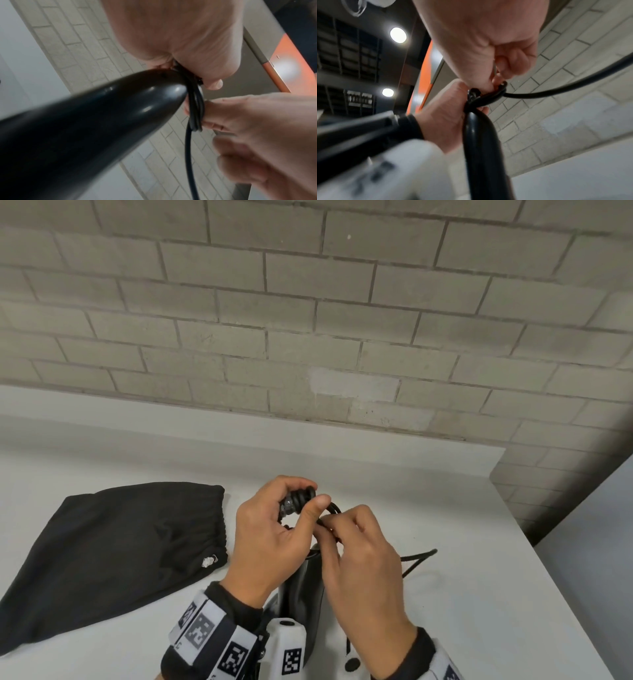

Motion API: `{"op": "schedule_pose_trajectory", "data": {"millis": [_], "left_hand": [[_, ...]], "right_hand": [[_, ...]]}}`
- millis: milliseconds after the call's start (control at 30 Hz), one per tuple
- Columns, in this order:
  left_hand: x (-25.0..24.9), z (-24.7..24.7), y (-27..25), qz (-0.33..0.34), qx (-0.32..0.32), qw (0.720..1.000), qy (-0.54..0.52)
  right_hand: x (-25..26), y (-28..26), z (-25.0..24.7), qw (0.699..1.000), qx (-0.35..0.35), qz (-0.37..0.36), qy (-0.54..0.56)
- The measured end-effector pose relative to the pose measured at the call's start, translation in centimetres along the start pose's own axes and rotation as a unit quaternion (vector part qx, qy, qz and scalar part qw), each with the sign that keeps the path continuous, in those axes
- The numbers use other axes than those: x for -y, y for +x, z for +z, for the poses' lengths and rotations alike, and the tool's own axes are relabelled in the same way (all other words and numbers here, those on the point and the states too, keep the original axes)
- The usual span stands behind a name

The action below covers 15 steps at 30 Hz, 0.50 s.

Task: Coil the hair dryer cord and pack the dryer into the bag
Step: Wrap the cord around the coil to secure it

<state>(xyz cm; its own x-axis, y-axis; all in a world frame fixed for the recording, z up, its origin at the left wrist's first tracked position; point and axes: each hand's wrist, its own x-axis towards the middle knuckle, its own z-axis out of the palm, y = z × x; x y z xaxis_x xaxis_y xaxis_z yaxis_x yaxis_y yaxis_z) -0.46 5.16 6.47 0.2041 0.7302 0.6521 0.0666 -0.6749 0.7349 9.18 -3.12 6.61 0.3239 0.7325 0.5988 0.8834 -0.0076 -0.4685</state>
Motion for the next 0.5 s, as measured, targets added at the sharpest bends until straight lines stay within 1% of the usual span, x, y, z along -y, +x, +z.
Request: {"op": "schedule_pose_trajectory", "data": {"millis": [67, 167, 200, 233, 267, 333, 367, 400, 433, 500], "left_hand": [[0.4, 0.1, 0.0, 0.027, -0.007, 1.000, 0.015], [0.9, 0.0, 0.1, 0.056, -0.020, 0.998, 0.039], [1.0, 0.0, 0.1, 0.068, -0.025, 0.996, 0.047], [1.1, 0.0, 0.1, 0.081, -0.031, 0.995, 0.053], [1.1, 0.0, 0.1, 0.090, -0.037, 0.994, 0.056], [1.1, 0.2, 0.0, 0.099, -0.045, 0.993, 0.049], [1.0, 0.2, 0.0, 0.097, -0.044, 0.993, 0.040], [0.9, 0.3, -0.1, 0.093, -0.038, 0.994, 0.029], [0.8, 0.4, -0.2, 0.089, -0.028, 0.996, 0.016], [0.7, 0.4, -0.3, 0.079, 0.000, 0.997, -0.006]], "right_hand": [[0.1, 0.3, -0.4, 0.990, 0.066, 0.079, 0.098], [0.4, 1.5, -2.3, 0.954, 0.168, 0.157, 0.190], [0.5, 2.1, -3.0, 0.937, 0.201, 0.181, 0.220], [0.5, 2.6, -3.7, 0.911, 0.234, 0.214, 0.264], [0.5, 3.2, -4.4, 0.873, 0.266, 0.250, 0.324], [0.0, 4.3, -5.4, 0.783, 0.303, 0.301, 0.452], [-0.3, 4.6, -5.7, 0.751, 0.312, 0.311, 0.492], [-0.6, 4.9, -5.8, 0.736, 0.319, 0.311, 0.509], [-0.9, 5.0, -5.8, 0.732, 0.324, 0.306, 0.515], [-1.4, 4.8, -5.7, 0.735, 0.325, 0.290, 0.520]]}}
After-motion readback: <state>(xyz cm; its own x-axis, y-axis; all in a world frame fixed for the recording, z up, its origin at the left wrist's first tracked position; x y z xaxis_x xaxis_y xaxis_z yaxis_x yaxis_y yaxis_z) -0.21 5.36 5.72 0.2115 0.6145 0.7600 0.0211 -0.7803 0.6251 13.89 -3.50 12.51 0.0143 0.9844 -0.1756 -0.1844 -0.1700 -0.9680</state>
